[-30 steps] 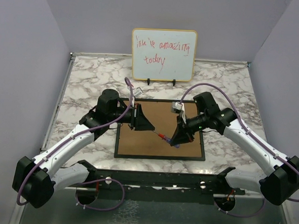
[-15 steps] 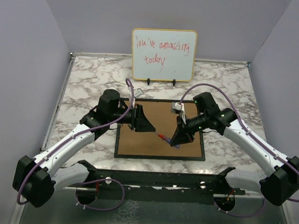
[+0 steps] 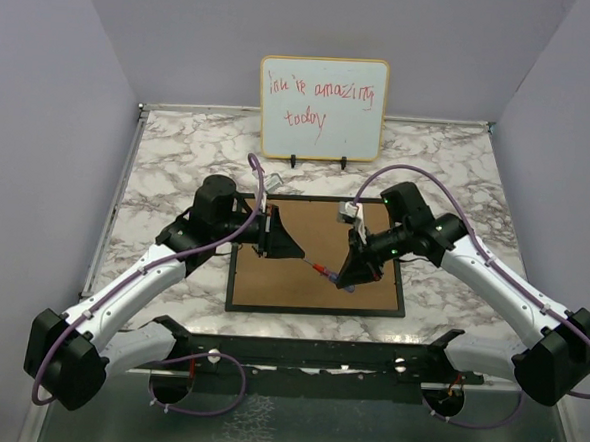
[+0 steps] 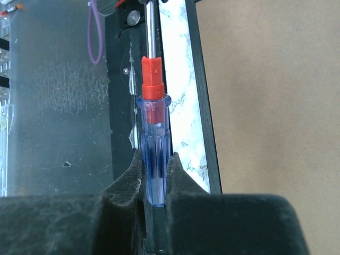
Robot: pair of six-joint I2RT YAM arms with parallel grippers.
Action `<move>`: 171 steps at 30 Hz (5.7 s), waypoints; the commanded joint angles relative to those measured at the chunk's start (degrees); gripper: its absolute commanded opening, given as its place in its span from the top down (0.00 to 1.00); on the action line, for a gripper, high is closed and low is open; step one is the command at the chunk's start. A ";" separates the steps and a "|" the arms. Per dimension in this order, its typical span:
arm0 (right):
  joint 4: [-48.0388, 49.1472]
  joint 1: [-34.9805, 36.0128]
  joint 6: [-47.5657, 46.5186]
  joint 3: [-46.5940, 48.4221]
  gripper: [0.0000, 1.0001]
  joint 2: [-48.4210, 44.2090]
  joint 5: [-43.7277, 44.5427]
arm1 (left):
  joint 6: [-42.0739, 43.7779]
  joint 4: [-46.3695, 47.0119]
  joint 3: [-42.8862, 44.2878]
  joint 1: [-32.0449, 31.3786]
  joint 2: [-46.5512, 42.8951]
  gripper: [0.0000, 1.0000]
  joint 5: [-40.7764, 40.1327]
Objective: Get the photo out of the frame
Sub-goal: Pick up the screwdriver from the center of the board.
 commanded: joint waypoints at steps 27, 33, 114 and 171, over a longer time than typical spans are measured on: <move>20.08 -5.32 33.17 -0.05 0.24 -8.21 36.38 | -13.53 20.41 -11.24 -1.07 -8.31 1.00 -19.09; 38.89 -23.21 51.71 -13.09 0.01 -15.33 15.08 | -17.09 23.33 -12.70 -1.08 -9.97 1.00 -21.04; 110.48 -12.74 95.58 -21.46 0.59 0.66 -4.18 | -31.11 44.36 -10.92 -2.49 -5.58 1.00 -24.82; 90.18 -12.46 84.32 -20.51 0.95 -6.52 -4.52 | -32.08 43.66 -12.12 -2.49 -4.80 1.00 -26.70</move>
